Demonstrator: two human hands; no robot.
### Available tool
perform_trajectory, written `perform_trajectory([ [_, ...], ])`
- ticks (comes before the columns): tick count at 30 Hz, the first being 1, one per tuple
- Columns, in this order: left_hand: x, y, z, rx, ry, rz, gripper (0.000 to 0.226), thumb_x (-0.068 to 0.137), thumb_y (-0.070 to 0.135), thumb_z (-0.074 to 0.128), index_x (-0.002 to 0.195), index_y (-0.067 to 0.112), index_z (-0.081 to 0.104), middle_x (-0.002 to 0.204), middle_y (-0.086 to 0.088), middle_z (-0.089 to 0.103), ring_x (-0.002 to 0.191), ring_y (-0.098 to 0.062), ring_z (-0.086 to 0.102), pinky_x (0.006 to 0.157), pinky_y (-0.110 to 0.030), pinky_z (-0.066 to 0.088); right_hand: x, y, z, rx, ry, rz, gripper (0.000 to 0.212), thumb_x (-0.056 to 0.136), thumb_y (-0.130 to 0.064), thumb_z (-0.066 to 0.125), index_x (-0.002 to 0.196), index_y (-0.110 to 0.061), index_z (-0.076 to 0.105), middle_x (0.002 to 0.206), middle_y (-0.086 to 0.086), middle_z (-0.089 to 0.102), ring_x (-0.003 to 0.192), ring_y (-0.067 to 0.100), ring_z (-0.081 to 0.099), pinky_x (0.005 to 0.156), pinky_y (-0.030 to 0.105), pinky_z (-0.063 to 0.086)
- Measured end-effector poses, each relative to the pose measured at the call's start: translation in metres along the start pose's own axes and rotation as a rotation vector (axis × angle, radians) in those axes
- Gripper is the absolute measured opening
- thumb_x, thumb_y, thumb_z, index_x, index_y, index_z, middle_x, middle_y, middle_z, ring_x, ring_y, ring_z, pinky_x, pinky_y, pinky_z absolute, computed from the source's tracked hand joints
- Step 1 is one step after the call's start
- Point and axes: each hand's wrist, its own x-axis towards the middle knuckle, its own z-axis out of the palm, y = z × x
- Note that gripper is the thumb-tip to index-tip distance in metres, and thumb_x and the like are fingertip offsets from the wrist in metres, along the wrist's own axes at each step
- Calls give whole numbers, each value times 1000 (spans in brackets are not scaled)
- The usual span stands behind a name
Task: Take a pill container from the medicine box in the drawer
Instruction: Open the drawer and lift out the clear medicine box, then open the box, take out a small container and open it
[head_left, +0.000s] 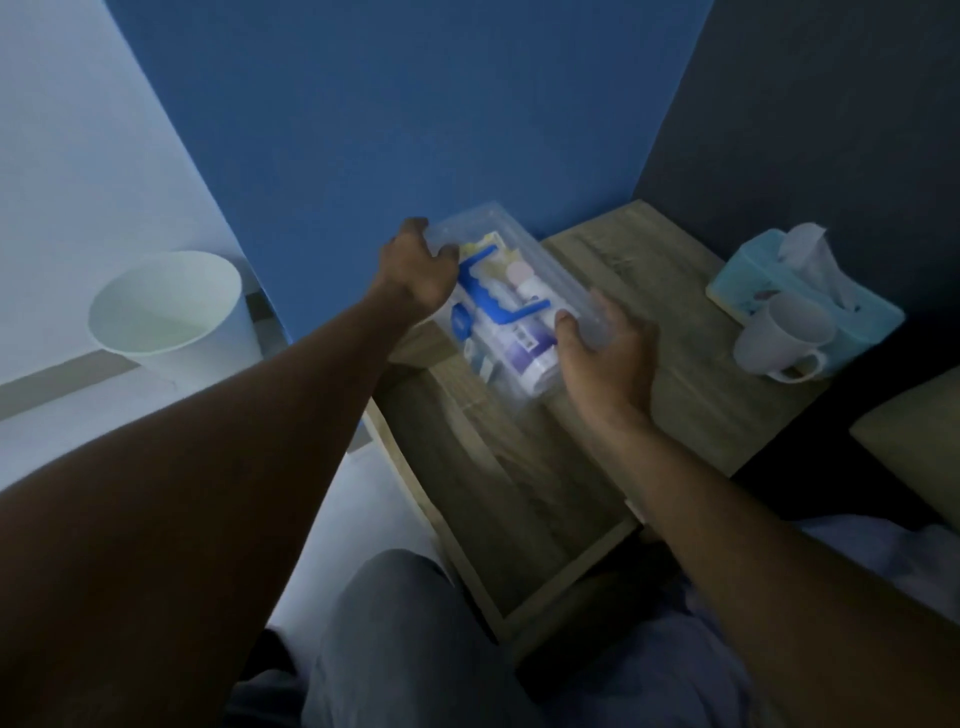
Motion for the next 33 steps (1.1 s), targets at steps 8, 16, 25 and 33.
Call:
perform_trajectory([
  [8, 51, 6, 41, -7, -71, 9, 58, 93, 38, 51, 145, 15, 39, 140, -14, 51, 125, -30, 53, 100, -30, 42, 56, 21, 5, -72, 65, -29, 56, 86, -41, 63, 139, -31, 53, 122, -4, 41, 87, -1, 52, 47, -3, 39],
  [16, 89, -4, 62, -24, -118, 21, 58, 92, 40, 52, 144, 17, 40, 142, -11, 48, 126, -28, 52, 96, -25, 40, 80, 42, 22, -43, 56, -48, 58, 83, -37, 63, 140, -33, 51, 124, -7, 41, 94, 0, 56, 56, 1, 49],
  [25, 99, -19, 76, -154, -115, 27, 66, 92, 42, 57, 150, 19, 34, 146, -6, 48, 131, -22, 50, 108, -25, 38, 78, 53, 27, -178, 64, -189, 55, 96, -39, 57, 148, -24, 44, 134, 10, 40, 91, -11, 44, 61, -13, 32],
  [33, 52, -16, 86, -555, -204, -260, 52, 84, 45, 68, 121, 12, 54, 109, -13, 66, 94, -26, 68, 89, -50, 57, 78, 30, 21, -604, -121, -217, 81, 91, -71, 31, 157, -25, 16, 166, 9, 15, 152, 31, 15, 118, 55, 28],
])
